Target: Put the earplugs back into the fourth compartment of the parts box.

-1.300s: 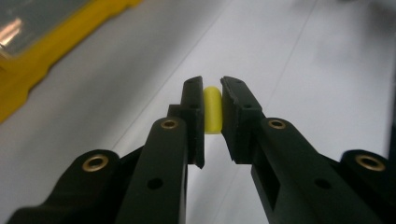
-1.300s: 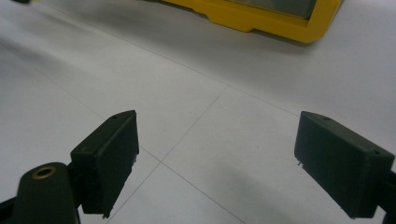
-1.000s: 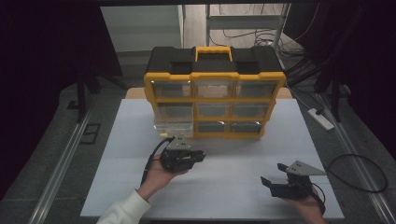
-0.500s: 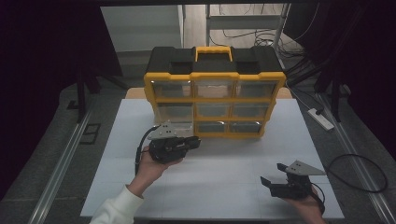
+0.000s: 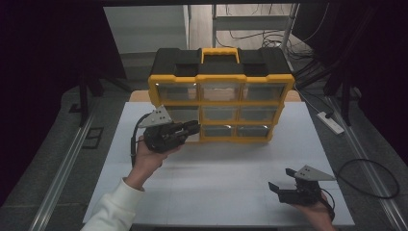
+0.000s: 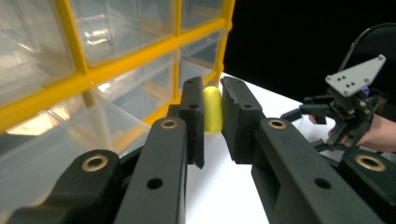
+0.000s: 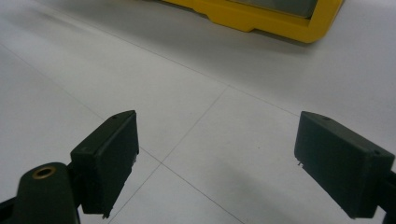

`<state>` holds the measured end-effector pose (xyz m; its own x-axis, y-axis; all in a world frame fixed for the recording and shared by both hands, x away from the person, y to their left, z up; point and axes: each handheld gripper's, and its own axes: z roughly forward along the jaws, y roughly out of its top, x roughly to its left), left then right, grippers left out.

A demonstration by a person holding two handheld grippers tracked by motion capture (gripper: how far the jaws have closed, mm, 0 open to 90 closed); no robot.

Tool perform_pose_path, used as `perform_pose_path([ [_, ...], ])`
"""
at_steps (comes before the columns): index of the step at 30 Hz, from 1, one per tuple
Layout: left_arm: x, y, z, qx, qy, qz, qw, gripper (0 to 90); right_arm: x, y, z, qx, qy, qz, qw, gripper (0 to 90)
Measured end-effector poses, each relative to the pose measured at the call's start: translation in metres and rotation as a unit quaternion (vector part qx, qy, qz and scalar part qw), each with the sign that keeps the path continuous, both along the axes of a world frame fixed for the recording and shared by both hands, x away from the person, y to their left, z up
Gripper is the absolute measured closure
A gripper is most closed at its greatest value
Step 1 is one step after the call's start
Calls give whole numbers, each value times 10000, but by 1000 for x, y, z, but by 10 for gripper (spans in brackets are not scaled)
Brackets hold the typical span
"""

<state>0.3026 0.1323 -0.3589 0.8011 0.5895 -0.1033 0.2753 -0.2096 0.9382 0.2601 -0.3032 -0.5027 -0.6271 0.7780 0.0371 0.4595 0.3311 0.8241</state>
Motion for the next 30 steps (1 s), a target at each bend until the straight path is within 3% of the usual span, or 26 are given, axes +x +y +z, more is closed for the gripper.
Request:
perform_pose_path([
  [10, 20, 1, 10, 228, -11, 206, 9995, 786, 0, 0, 0, -1, -3, 1, 10000, 145],
  [19, 39, 16, -1, 331, 258, 583, 9974, 783, 0, -1, 0, -10, 6, -4, 10000, 145],
  [30, 43, 21, -6, 441, 304, 730, 9959, 776, 0, 0, 0, -12, 13, -4, 10000, 145],
])
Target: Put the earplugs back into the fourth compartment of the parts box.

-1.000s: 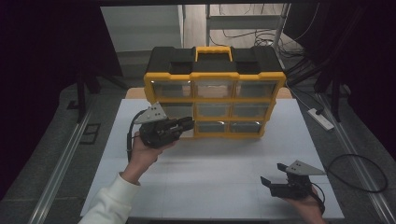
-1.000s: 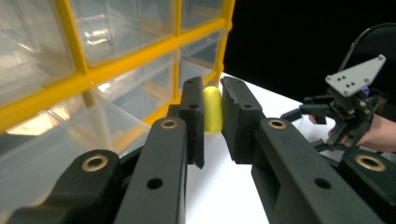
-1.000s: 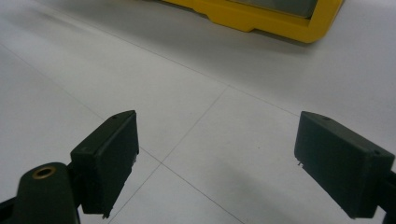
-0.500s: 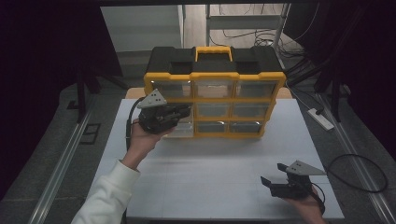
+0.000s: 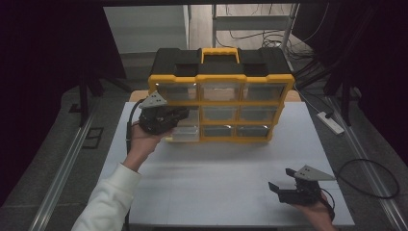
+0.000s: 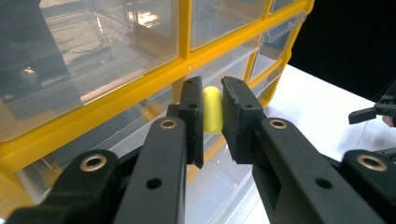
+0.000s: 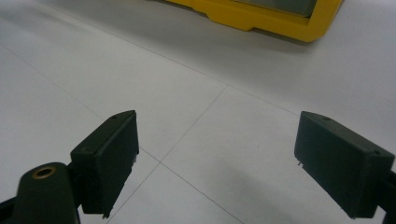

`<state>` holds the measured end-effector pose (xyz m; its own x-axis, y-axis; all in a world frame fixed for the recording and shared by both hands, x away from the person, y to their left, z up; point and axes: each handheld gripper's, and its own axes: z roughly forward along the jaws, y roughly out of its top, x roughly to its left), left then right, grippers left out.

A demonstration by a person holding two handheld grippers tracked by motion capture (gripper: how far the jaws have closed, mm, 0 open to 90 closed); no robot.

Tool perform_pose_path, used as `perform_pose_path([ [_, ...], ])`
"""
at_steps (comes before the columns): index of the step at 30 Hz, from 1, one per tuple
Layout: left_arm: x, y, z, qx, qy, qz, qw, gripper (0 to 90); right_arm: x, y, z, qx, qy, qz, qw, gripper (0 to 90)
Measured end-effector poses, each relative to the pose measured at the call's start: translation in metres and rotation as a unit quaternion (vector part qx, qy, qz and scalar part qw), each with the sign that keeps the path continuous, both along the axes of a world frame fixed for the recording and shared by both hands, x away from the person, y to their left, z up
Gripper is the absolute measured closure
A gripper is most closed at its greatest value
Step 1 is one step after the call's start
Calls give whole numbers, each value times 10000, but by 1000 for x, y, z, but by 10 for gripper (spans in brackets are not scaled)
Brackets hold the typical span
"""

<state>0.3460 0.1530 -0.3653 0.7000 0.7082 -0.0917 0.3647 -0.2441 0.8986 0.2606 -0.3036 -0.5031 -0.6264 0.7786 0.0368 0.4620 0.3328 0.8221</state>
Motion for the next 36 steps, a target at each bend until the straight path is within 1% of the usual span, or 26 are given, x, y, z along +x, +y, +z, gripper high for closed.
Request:
perform_pose_path([
  [1, 0, 0, 0, -2, 7, 17, 10000, 764, 0, 0, 0, 2, -1, -3, 10000, 145],
  [2, 0, 0, -1, -19, -8, 37, 10000, 720, 0, 0, 0, 1, -2, -5, 10000, 145],
  [3, 0, 0, -1, -61, -34, 37, 10000, 613, 0, 0, 0, -1, -5, 0, 10000, 145],
  [5, -1, 0, -2, -131, -7, 96, 9999, 436, 0, 0, 0, -11, -5, 7, 10000, 145],
  [6, -2, 0, -2, -145, 9, 139, 9998, 369, 0, 0, 0, -11, -3, 7, 10000, 145],
  [7, -2, 0, -3, -152, 28, 174, 9997, 326, 0, 0, 0, -8, -6, 1, 10000, 145],
  [9, -4, 0, -3, -141, 64, 195, 9997, 278, 0, 0, 0, -7, 1, -8, 10000, 145],
  [11, -6, 0, -4, -122, 61, 192, 9997, 251, 0, 0, 0, -9, -1, -8, 10000, 145],
  [14, -13, 0, -5, -179, 65, 39, 9998, 244, 0, 0, 0, -9, -2, -1, 10000, 145],
  [17, -22, 0, -7, -142, -33, -40, 9999, 226, 0, 0, 0, -13, -9, 1, 10000, 145],
  [20, -32, 1, -10, -136, -52, -158, 9998, 212, -1, 0, 0, -17, -14, 2, 10000, 145],
  [23, -41, 2, -14, -137, -70, -216, 9996, 210, -1, 0, 0, -22, -13, 2, 10000, 145],
  [24, -47, 3, -17, -120, -104, -228, 9996, 208, -1, 0, 0, -22, -15, 3, 10000, 145],
  [26, -52, 4, -20, -107, -107, -253, 9996, 208, -1, 0, 0, -19, -14, 2, 10000, 145],
  [32, -75, 11, -36, -50, -156, -281, 9995, 207, -1, 0, 0, -16, -10, -1, 10000, 145],
  [36, -87, 18, -50, -81, -95, -185, 9998, 207, -1, 0, 0, -27, -10, 8, 10000, 145],
])
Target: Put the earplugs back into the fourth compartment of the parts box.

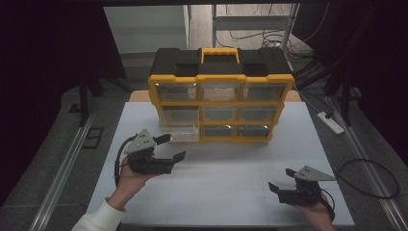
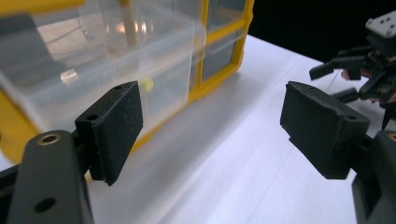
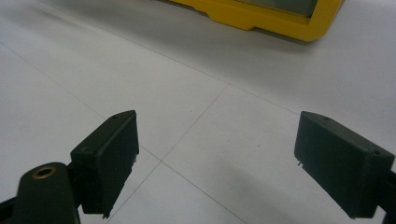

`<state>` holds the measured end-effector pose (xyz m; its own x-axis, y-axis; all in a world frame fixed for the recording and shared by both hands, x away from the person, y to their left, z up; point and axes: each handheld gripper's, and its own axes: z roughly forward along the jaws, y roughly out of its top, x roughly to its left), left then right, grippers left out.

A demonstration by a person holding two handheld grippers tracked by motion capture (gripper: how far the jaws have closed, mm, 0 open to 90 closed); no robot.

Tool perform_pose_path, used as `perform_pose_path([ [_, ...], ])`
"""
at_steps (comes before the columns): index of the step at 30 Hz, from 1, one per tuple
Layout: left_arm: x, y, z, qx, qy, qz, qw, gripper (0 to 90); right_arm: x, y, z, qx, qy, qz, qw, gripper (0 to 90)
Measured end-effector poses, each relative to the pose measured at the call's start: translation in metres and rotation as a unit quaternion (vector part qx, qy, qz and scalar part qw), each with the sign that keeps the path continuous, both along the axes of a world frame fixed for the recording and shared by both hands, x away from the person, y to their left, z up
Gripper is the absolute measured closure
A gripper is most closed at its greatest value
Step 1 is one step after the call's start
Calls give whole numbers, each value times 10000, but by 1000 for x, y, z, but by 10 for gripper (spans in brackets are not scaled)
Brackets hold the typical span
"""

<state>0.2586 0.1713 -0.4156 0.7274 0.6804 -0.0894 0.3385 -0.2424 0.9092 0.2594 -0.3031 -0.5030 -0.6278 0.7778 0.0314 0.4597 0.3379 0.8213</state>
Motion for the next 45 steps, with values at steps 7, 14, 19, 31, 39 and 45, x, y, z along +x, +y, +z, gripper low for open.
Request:
perform_pose_path([
  [7, -10, 11, -27, 25, 164, 135, 9998, 207, 1, 0, -1, -26, 11, -10, 10000, 145],
  [14, -13, 21, -62, 272, 420, 327, 9982, 205, 1, -1, -1, -12, 8, -23, 10000, 145],
  [19, -13, 21, -78, 367, 626, 348, 9968, 201, 1, -1, -1, -15, -24, -11, 10000, 145],
  [31, -12, 22, -92, 510, 772, 339, 9951, 201, 0, -2, 0, -15, -55, -14, 10000, 145],
  [39, -10, 21, -94, 594, 744, 344, 9949, 200, 0, -3, -1, -16, -47, -21, 10000, 145],
  [45, -10, 21, -93, 580, 743, 344, 9950, 199, -1, -3, -1, -21, -63, -22, 10000, 145],
])
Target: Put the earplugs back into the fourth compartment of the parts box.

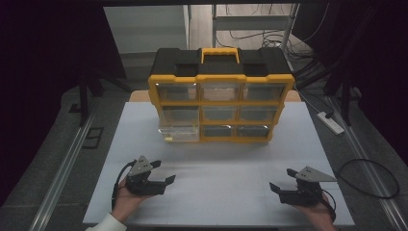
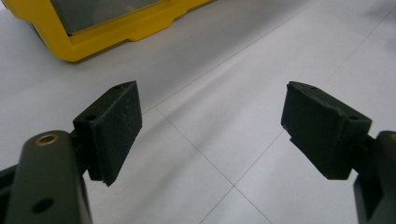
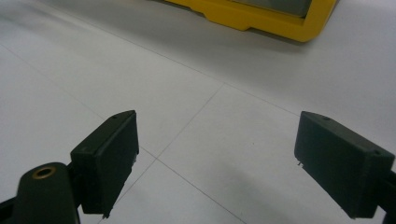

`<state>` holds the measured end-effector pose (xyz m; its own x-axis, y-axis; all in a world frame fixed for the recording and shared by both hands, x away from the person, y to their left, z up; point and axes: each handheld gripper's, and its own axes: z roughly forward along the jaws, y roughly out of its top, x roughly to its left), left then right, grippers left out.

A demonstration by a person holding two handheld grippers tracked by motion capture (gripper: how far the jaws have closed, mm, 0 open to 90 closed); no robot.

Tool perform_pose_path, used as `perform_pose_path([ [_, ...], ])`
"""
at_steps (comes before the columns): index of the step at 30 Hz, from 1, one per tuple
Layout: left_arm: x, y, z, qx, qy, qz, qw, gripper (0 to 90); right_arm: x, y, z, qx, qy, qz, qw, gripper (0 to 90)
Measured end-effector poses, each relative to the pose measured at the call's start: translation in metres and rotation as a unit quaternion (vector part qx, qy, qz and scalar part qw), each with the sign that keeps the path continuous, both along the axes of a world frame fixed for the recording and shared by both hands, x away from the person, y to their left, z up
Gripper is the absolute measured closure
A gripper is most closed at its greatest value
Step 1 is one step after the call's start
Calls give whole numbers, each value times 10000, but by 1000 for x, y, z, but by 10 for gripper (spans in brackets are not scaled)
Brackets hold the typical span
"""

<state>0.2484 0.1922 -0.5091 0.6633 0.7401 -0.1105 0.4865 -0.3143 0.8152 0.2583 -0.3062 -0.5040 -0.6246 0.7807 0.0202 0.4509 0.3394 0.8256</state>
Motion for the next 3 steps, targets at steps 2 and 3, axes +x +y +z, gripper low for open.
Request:
perform_pose_path([
  [2, 0, 0, 0, -2, -1, -4, 10000, 199, 0, 0, 0, 0, -5, 10, 10000, 145],
  [3, 0, 0, 0, 3, 1, -4, 10000, 199, 0, 0, 0, 1, -4, 14, 10000, 144],
])
